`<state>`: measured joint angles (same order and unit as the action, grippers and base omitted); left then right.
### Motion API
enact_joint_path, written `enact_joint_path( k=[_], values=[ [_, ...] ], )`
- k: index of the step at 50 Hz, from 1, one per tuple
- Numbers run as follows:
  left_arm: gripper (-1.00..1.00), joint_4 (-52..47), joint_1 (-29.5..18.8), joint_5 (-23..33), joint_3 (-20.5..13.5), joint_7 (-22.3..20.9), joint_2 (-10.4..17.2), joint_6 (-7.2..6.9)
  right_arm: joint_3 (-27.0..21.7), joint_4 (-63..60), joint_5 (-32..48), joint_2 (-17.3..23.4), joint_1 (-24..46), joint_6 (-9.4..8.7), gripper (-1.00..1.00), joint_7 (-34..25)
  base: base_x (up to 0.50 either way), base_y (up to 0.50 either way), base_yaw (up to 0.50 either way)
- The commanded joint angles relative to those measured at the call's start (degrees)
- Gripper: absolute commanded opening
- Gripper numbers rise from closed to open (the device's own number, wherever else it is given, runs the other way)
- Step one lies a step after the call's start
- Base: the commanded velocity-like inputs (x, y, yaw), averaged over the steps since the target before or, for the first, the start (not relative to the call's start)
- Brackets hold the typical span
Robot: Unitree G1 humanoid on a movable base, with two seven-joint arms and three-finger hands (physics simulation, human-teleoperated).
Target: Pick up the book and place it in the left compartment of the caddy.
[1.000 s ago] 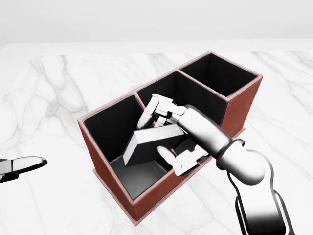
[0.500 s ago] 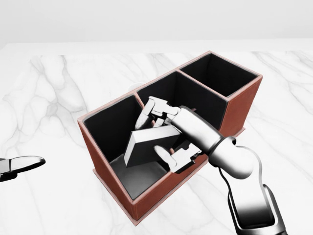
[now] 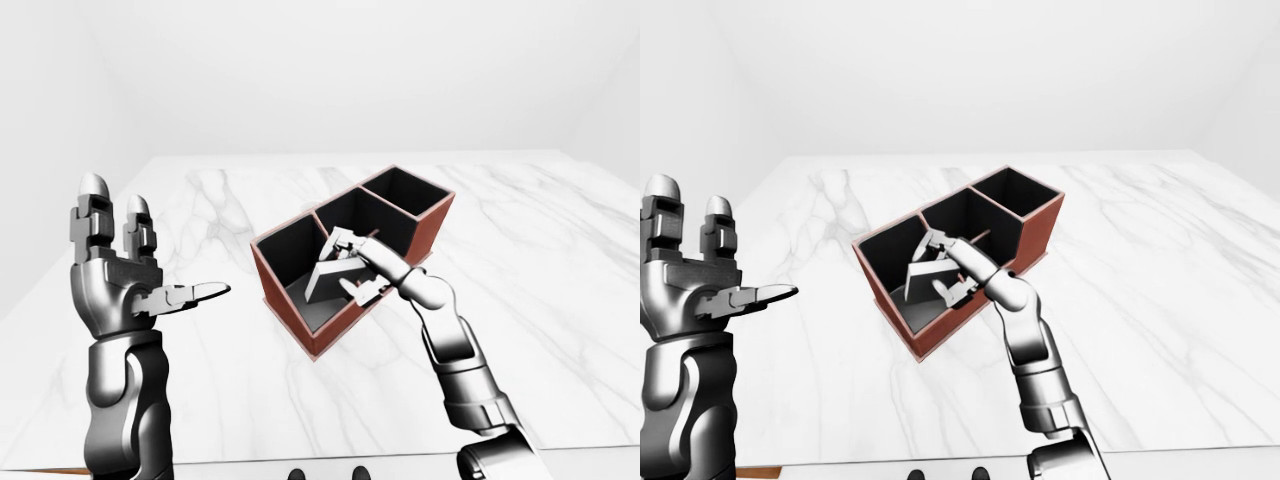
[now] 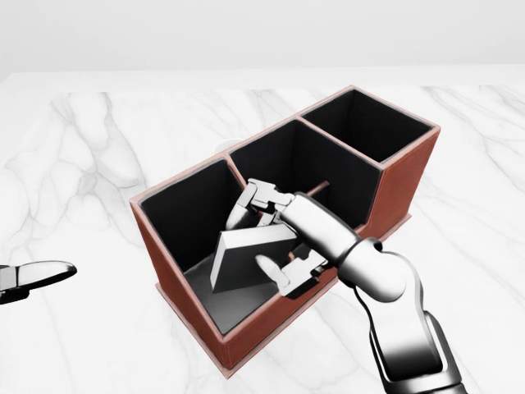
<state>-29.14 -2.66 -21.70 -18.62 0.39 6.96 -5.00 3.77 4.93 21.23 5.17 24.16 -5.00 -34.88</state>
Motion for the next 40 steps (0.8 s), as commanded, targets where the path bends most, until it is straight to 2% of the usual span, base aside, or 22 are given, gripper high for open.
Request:
enact_joint_path(
  k=[1,39,40],
  values=[
    [1.0,0.39,-0.08,0.12,0.08,-0.08,-0.03,0.0,-0.36,2.48,-0.72,-0.85,1.19,0.0,-1.0,2.19,0.0,0.0,0.0],
    [1.0,0.45,-0.07,0.24,0.23,-0.12,-0.06,0.0,0.6,5.54,3.34,-2.3,2.77,0.0,-1.0,1.95,0.0,0.0,0.0],
    [1.0,0.47,-0.07,0.25,0.24,-0.1,-0.07,0.0,0.65,5.59,3.38,-2.32,2.76,0.0,-0.81,1.94,0.0,0.0,0.0]
  ],
)
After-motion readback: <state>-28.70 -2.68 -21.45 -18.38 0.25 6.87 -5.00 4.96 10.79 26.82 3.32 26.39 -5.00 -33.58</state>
